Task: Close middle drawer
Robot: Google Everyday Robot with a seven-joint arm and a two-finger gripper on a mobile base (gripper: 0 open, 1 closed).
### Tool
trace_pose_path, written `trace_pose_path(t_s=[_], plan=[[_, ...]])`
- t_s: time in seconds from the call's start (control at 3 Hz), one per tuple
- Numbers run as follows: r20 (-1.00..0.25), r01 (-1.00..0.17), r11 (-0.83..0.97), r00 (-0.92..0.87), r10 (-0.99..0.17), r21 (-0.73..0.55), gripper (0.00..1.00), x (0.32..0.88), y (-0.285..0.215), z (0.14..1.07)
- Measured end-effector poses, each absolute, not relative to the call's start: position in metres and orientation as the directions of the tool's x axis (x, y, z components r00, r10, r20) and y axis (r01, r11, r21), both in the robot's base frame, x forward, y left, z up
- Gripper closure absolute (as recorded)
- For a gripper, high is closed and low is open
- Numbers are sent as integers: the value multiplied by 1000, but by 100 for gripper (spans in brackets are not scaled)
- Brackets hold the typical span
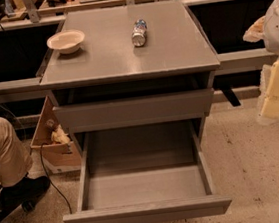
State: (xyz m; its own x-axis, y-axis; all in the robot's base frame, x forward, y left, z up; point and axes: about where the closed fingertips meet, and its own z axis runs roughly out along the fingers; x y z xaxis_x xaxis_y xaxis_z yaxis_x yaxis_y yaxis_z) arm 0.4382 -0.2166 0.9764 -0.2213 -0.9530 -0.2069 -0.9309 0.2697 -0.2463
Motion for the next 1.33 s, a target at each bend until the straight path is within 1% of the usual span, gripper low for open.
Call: trace_pose_path(t_s=[0.33,0.67,1.33], plan=[[-207,-931,270,-221,-953,-246,0,438,-217,976],[-249,-930,294,-238,-939,-220,0,443,-210,945],[-387,-938,333,-273,-881,-97,0,455,-172,817]])
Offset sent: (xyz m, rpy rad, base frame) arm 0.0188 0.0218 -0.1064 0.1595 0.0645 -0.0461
